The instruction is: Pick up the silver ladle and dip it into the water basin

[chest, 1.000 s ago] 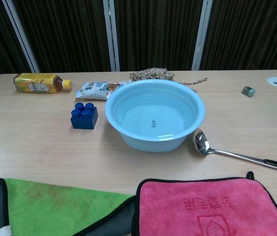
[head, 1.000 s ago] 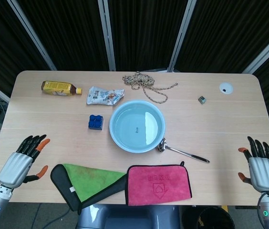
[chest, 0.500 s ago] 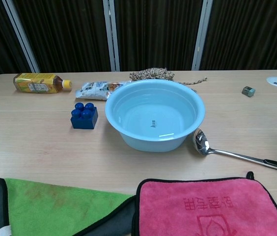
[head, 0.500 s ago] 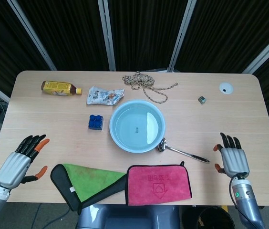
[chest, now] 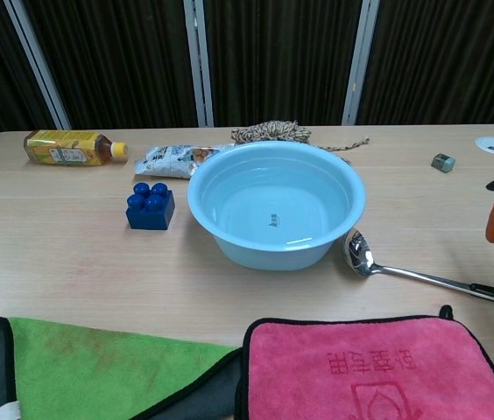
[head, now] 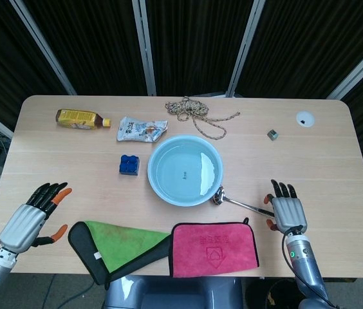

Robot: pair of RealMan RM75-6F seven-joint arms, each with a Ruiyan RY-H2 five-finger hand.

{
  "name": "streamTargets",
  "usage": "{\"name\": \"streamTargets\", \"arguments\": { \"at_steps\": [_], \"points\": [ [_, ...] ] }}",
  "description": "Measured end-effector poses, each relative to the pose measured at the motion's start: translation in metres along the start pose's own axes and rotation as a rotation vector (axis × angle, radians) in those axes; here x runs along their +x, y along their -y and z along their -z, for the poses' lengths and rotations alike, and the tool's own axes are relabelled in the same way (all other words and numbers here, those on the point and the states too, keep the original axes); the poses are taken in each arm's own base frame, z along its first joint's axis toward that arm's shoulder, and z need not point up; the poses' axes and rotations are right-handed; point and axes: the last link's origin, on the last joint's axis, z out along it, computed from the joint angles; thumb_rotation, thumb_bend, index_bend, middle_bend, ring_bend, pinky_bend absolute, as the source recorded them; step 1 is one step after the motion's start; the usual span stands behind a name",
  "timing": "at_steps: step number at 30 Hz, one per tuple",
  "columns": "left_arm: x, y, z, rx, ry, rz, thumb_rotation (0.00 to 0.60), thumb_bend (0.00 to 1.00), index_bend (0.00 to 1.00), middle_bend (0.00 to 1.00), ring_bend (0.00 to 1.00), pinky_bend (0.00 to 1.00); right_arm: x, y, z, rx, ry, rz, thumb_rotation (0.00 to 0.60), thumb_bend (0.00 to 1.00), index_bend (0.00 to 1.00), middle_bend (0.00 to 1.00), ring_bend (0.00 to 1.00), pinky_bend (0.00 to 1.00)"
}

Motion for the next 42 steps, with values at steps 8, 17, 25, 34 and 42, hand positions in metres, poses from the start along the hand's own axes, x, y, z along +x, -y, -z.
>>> {"name": "streamTargets", "arguments": {
  "at_steps": [8, 17, 25, 34, 42],
  "points": [
    [0.001, 0.002, -0.001, 0.002, 0.009, 0.015, 0.496, 0.39, 0.0, 0.0, 0.0, 0.0, -0.016, 0.014, -0.014, 0.035, 0.025, -0.015, 0.6, 0.23, 0.38, 0.0, 0.0, 0.0],
    [0.004, 0.01, -0.004, 0.023, 0.01, 0.033, 0.497, 0.39, 0.0, 0.0, 0.0, 0.0, -0.03, 0.027, -0.037, 0.055, 0.058, -0.018, 0.6, 0.23, 0.38, 0.0, 0.0, 0.0],
    [0.008, 0.018, -0.005, 0.059, 0.001, 0.034, 0.499, 0.39, 0.0, 0.0, 0.0, 0.0, -0.04, 0.029, -0.052, 0.064, 0.082, -0.041, 0.6, 0.23, 0.38, 0.0, 0.0, 0.0],
    [0.008, 0.021, -0.006, 0.074, 0.01, 0.036, 0.498, 0.38, 0.0, 0.0, 0.0, 0.0, -0.047, 0.022, -0.058, 0.063, 0.087, -0.081, 0.6, 0.23, 0.38, 0.0, 0.0, 0.0],
    [0.009, 0.024, -0.008, 0.094, -0.003, 0.036, 0.499, 0.39, 0.0, 0.0, 0.0, 0.0, -0.052, 0.01, -0.065, 0.058, 0.102, -0.111, 0.6, 0.23, 0.38, 0.0, 0.0, 0.0]
  ]
}}
